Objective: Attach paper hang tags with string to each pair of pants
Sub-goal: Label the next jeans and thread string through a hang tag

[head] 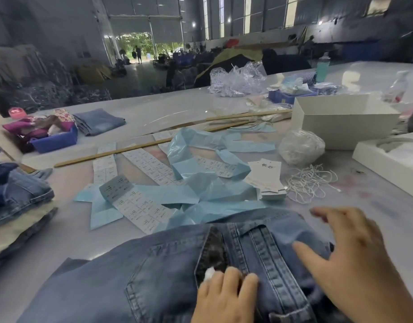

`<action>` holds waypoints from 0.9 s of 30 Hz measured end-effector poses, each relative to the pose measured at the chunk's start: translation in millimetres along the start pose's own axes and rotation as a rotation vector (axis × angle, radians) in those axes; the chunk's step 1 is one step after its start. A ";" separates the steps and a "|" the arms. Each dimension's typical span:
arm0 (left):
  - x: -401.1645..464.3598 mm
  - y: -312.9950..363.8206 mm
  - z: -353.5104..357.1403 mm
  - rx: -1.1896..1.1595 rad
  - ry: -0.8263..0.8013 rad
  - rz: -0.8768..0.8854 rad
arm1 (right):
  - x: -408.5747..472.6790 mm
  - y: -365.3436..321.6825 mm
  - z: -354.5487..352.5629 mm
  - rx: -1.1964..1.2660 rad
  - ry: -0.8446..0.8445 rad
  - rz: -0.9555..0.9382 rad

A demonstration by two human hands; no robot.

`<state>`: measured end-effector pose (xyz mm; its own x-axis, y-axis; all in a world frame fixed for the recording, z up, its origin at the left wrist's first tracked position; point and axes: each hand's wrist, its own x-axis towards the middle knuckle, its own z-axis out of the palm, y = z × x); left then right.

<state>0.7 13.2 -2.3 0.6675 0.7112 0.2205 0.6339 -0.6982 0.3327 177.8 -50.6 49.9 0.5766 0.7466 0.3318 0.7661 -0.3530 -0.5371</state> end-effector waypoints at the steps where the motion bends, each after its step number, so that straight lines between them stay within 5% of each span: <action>1: -1.6 2.2 -1.0 -0.013 -0.079 0.023 | -2.4 -10.8 -2.2 0.101 -0.017 -0.032; 5: 20.3 5.9 -22.7 -0.151 -0.136 -0.236 | -3.7 -26.5 13.2 -0.057 -0.452 0.015; 10: 56.6 14.5 -33.5 -0.157 -0.412 -0.340 | 13.0 -13.3 14.7 0.005 -0.469 0.064; 15: 67.8 22.5 -9.7 0.106 -0.412 -0.354 | 18.4 -6.3 22.2 -0.090 -0.632 0.058; 21: 69.7 13.8 -6.0 0.127 -0.416 -0.357 | 20.6 -5.0 15.9 0.200 -0.694 0.077; 24: 59.1 -0.6 -12.3 -0.149 -0.296 -0.413 | 12.8 -12.4 13.6 0.282 -0.711 0.006; 27: 38.7 -26.6 -21.5 -0.985 -0.097 -0.512 | 9.6 -21.8 19.4 0.352 -0.662 0.021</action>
<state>1.3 61.0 17.1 0.4709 0.8569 -0.2098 0.2855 0.0770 0.9553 161.1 -24.8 49.7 0.2134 0.9642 -0.1573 0.5569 -0.2524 -0.7913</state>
